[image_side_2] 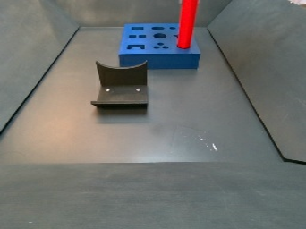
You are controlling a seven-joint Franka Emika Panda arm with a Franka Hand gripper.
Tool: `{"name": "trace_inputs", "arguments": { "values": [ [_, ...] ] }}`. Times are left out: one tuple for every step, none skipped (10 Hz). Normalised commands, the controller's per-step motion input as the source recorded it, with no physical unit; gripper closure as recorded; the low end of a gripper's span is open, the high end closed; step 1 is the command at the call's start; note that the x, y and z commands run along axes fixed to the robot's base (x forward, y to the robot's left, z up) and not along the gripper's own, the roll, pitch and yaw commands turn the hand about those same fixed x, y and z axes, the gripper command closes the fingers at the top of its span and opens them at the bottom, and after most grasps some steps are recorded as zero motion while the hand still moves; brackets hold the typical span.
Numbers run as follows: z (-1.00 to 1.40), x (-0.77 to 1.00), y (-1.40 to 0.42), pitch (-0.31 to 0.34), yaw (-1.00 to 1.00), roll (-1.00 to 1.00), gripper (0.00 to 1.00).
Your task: Insert the hexagon object.
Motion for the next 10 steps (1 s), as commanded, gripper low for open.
{"name": "trace_inputs", "arguments": {
  "values": [
    [-0.90, -0.10, 0.17, -0.150, 0.08, 0.11, 1.00],
    [-0.92, -0.06, 0.13, -0.151, 0.07, 0.09, 1.00],
    [-0.96, 0.00, 0.01, -0.129, 0.06, 0.06, 1.00],
    [-1.00, 0.04, 0.00, -0.107, 0.05, 0.06, 1.00],
    [-1.00, 0.07, 0.00, -0.084, 0.03, 0.06, 1.00],
    [-1.00, 0.05, 0.00, -0.074, 0.03, 0.05, 1.00],
    [-1.00, 0.05, -0.04, -0.091, 0.04, 0.10, 1.00],
    [-0.72, 0.00, -0.23, -0.137, 0.08, 0.26, 1.00],
    [-0.16, 0.00, 0.00, -0.164, 0.00, 0.00, 1.00],
    [0.00, 0.00, 0.00, 0.000, 0.00, 0.00, 1.00]
  ]
}}
